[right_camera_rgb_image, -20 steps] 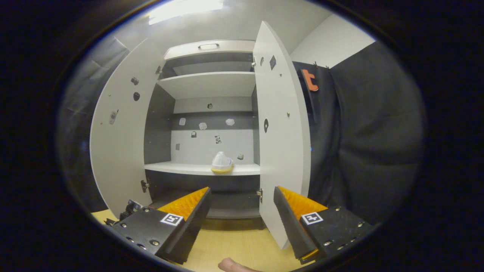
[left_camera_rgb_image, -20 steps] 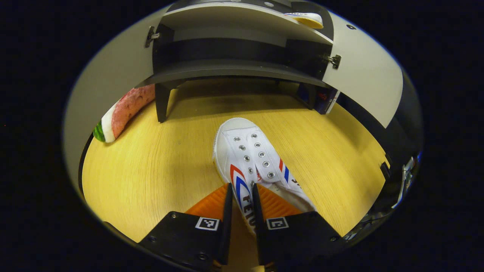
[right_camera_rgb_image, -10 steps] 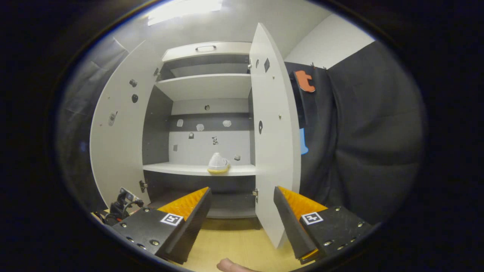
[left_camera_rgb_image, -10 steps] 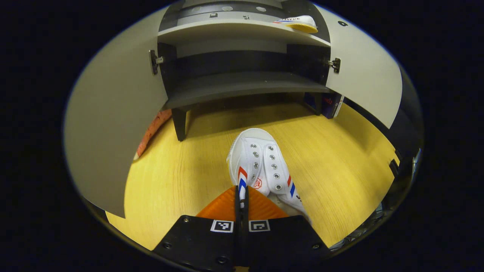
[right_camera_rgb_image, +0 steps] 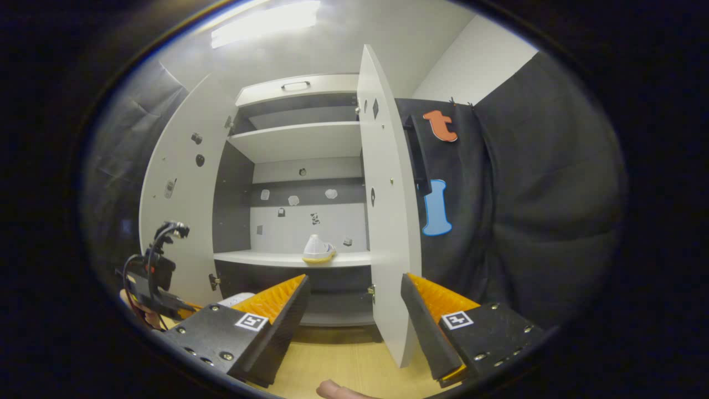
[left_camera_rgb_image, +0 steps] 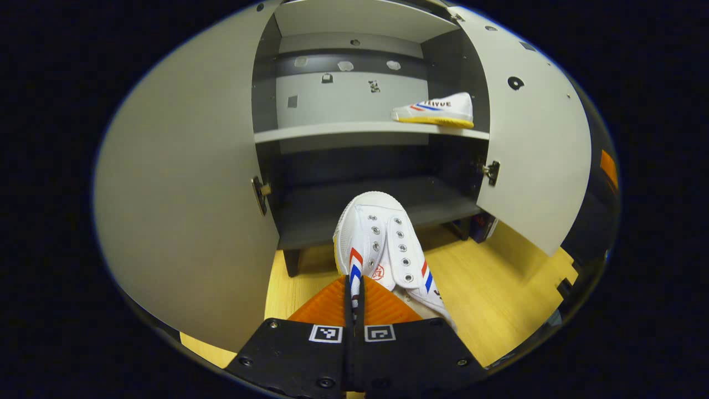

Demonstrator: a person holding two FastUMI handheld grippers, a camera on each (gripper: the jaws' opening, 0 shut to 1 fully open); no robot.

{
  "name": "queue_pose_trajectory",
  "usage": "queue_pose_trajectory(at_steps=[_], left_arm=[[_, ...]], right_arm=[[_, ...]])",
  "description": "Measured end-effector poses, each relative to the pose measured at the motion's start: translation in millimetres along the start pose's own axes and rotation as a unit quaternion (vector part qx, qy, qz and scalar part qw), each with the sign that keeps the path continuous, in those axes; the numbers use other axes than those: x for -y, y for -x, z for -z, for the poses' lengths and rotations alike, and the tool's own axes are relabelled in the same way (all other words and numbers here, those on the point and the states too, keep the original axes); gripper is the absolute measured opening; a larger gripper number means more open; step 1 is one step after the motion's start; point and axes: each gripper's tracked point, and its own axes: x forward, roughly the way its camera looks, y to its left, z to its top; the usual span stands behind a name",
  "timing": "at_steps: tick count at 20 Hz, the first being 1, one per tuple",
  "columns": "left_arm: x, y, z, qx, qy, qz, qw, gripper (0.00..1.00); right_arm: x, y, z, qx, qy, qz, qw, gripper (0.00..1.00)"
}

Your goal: Grab one shoe with the right hand and put it into the shoe cabinet, grab the other shoe with the left hand and put it into the shoe cabinet; then close the right door with the right hand and the left door with the left hand.

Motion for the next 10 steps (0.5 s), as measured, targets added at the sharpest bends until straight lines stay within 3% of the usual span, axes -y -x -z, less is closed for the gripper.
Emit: queue_pose_trajectory(at_steps=[6, 10], left_arm=[[-2.4, 7.0, -108.8, 0.086, 0.014, -0.01, 0.996, 0.0], [-1.3, 7.5, -174.6, 0.135, 0.02, -0.014, 0.991, 0.0]], right_arm=[[13.1, 3.3, -6.4, 0.028, -0.004, -0.022, 0.999, 0.98], [31.5, 10.7, -13.7, 0.046, -0.005, -0.013, 0.999, 0.98]])
